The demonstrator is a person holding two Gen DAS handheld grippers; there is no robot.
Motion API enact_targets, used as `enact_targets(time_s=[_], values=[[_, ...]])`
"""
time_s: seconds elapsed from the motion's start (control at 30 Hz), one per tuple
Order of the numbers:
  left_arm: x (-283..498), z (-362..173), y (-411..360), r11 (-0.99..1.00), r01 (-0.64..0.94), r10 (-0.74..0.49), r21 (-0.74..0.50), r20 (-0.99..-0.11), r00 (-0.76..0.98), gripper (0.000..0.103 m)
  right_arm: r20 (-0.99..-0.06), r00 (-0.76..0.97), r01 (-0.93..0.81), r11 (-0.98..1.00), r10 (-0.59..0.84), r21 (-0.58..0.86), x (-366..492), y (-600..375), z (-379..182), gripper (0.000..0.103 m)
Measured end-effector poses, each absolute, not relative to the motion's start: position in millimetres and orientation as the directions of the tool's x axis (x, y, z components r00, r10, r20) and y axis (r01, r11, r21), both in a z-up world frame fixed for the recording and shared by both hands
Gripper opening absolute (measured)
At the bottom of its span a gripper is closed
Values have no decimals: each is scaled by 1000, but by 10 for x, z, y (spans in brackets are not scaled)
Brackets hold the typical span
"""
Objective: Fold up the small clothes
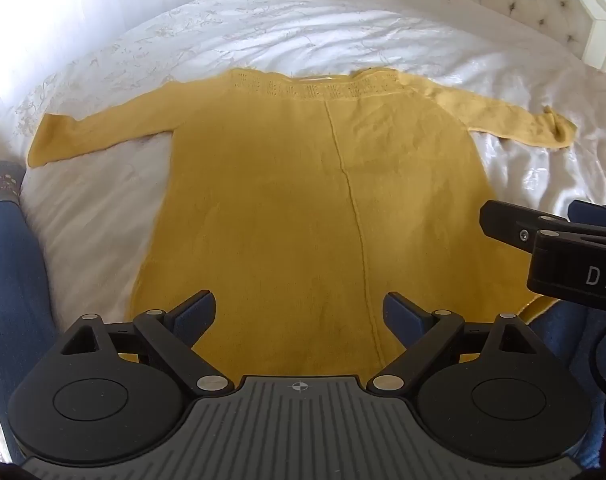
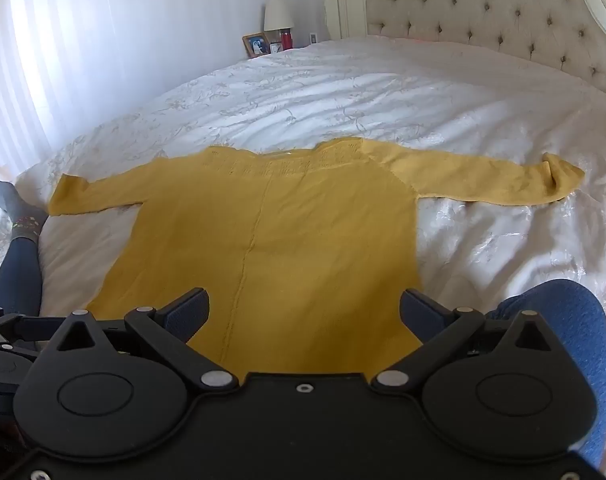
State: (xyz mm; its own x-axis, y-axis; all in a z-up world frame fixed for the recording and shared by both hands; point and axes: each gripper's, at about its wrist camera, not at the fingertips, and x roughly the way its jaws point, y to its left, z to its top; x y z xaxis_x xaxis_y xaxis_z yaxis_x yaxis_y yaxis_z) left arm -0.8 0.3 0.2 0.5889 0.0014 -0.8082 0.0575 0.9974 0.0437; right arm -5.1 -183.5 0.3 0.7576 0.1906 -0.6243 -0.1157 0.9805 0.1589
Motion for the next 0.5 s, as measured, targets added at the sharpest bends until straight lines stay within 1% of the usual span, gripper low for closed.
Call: enact_targets(time_s=[0.2, 0.5], values=[[-64, -83, -42, 998, 58, -1, 40, -816, 578, 92, -631, 752, -115, 981, 190, 159, -59, -1853, 51, 101], [-45, -87, -59, 997, 71, -10, 35, -834, 551, 92, -638, 746, -114, 980, 191, 161, -79, -1757, -68, 101]])
